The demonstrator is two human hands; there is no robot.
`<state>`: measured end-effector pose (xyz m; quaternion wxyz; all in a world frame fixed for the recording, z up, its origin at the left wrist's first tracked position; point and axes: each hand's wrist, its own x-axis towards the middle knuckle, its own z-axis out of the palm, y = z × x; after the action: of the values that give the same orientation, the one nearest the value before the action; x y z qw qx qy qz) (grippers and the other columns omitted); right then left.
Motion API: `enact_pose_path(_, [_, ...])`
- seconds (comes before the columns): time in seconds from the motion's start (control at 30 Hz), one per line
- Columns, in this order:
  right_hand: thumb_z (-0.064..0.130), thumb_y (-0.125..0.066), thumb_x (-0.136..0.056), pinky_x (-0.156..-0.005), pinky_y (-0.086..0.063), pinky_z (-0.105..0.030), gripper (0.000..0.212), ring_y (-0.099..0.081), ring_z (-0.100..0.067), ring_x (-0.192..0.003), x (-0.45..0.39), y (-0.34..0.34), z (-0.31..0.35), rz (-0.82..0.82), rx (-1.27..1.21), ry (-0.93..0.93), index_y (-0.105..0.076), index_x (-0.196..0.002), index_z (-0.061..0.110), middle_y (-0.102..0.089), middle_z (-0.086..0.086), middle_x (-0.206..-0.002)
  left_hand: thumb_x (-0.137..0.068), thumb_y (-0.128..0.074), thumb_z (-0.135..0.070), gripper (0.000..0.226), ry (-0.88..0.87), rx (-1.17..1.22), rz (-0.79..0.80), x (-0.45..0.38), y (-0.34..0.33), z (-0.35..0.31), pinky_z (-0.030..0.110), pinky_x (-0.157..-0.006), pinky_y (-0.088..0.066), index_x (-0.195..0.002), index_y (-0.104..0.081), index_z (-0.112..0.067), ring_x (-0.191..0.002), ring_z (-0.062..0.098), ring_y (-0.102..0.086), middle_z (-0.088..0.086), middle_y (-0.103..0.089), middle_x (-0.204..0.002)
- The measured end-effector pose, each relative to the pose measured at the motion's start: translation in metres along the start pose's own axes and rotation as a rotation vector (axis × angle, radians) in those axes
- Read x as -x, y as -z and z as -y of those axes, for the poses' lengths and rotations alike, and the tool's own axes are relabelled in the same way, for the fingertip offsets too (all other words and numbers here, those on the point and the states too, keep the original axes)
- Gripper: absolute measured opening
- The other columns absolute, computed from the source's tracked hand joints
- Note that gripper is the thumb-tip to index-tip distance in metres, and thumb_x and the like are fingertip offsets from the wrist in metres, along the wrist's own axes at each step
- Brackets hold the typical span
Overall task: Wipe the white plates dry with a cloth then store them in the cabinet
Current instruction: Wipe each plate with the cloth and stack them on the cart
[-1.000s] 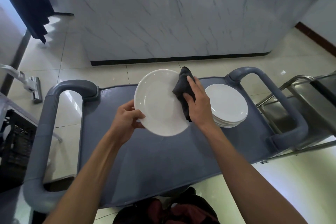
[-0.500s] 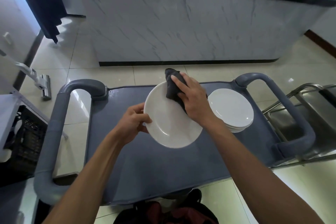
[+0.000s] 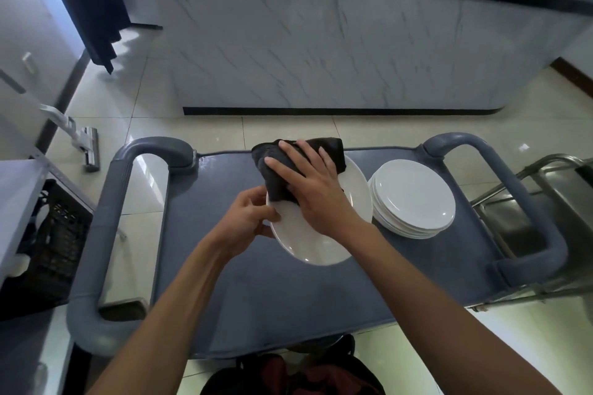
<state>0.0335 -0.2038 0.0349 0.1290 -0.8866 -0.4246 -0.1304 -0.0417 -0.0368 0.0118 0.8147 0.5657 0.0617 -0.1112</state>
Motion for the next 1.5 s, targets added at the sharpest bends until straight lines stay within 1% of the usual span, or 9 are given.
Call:
enact_pose_path(0.2, [0.016,-0.043,-0.097,-0.118,-0.017,-0.054,0.056,-0.024,-0.027,-0.149,-0.014,0.0,-0.01,-0.096,-0.001,-0.068,-0.038,-0.151,0.032,-0.032,-0.001,-0.16,-0.064,-0.058,0.0,0.054,-0.015,-0.003,-0.072,0.002,-0.002,-0.003,0.041,-0.062,-0.058,-0.117,-0.07,-0.008,-0.092,0.035,-0.068,0.017,-0.071,-0.103])
enact_pose_path(0.37, [0.02,-0.045,-0.096,-0.115,-0.023,-0.047,0.055,-0.031,-0.023,-0.147,-0.022,-0.009,-0.031,-0.178,-0.007,-0.259,-0.04,-0.151,0.031,-0.036,0.0,-0.159,-0.061,-0.056,-0.001,0.056,-0.039,0.031,-0.177,0.004,-0.004,-0.004,0.036,-0.056,-0.056,-0.114,-0.071,-0.01,-0.078,0.024,-0.065,0.009,-0.069,-0.09])
enact_pose_path(0.5, [0.019,-0.049,-0.096,-0.111,-0.033,-0.052,0.056,-0.038,-0.028,-0.142,-0.01,-0.02,-0.047,-0.224,-0.105,-0.444,-0.041,-0.151,0.027,-0.04,-0.006,-0.156,-0.059,-0.056,-0.001,0.052,-0.056,0.081,-0.277,0.004,-0.004,-0.004,0.034,-0.053,-0.055,-0.108,-0.072,-0.013,-0.072,0.018,-0.065,0.003,-0.071,-0.084])
enact_pose_path(0.6, [0.018,-0.048,-0.096,-0.111,-0.035,-0.051,0.056,-0.037,-0.03,-0.142,0.005,-0.026,-0.053,-0.221,-0.17,-0.481,-0.041,-0.152,0.025,-0.037,-0.008,-0.158,-0.067,-0.056,0.006,0.048,-0.072,0.114,-0.336,0.002,-0.007,-0.005,0.032,-0.051,-0.053,-0.109,-0.07,-0.011,-0.069,0.017,-0.064,0.001,-0.072,-0.083])
enact_pose_path(0.7, [0.02,-0.046,-0.098,-0.115,-0.03,-0.046,0.056,-0.03,-0.029,-0.146,0.015,-0.032,-0.049,-0.202,-0.24,-0.52,-0.038,-0.153,0.024,-0.029,-0.007,-0.162,-0.079,-0.046,0.019,0.05,-0.1,0.153,-0.402,-0.003,-0.007,-0.004,0.031,-0.052,-0.052,-0.111,-0.069,-0.012,-0.07,0.017,-0.062,0.002,-0.071,-0.085])
enact_pose_path(0.97, [0.028,-0.035,-0.102,-0.12,-0.017,-0.041,0.052,-0.013,-0.025,-0.152,0.04,-0.046,-0.035,-0.197,-0.231,-0.618,-0.036,-0.154,0.024,-0.021,-0.004,-0.165,-0.083,-0.045,0.02,0.046,-0.123,0.228,-0.452,-0.03,-0.028,0.0,0.03,-0.052,-0.052,-0.109,-0.066,-0.011,-0.073,0.019,-0.059,0.001,-0.068,-0.082])
enact_pose_path(1.13, [0.037,-0.022,-0.1,-0.121,-0.009,-0.042,0.056,-0.006,-0.02,-0.154,0.041,-0.044,-0.023,-0.153,-0.217,-0.649,-0.031,-0.155,0.03,-0.02,0.002,-0.165,-0.084,-0.047,0.018,0.047,-0.12,0.247,-0.432,-0.047,-0.039,-0.003,0.036,-0.063,-0.058,-0.114,-0.065,-0.012,-0.089,0.025,-0.062,0.009,-0.066,-0.101])
enact_pose_path(1.3, [0.042,-0.017,-0.1,-0.122,-0.002,-0.042,0.057,-0.004,-0.016,-0.154,0.044,-0.046,-0.01,-0.136,-0.274,-0.673,-0.028,-0.156,0.033,-0.017,0.005,-0.166,-0.085,-0.045,0.019,0.051,-0.109,0.253,-0.397,-0.052,-0.05,-0.001,0.039,-0.067,-0.061,-0.11,-0.066,-0.019,-0.094,0.026,-0.064,0.01,-0.066,-0.108])
enact_pose_path(1.5, [0.045,-0.017,-0.101,-0.122,-0.001,-0.04,0.056,-0.003,-0.011,-0.153,0.036,-0.04,0.001,-0.106,-0.316,-0.635,-0.027,-0.155,0.036,-0.015,0.008,-0.166,-0.087,-0.046,0.014,0.049,-0.119,0.264,-0.374,-0.055,-0.047,-0.003,0.037,-0.064,-0.059,-0.122,-0.064,-0.014,-0.098,0.028,-0.066,0.013,-0.066,-0.116])
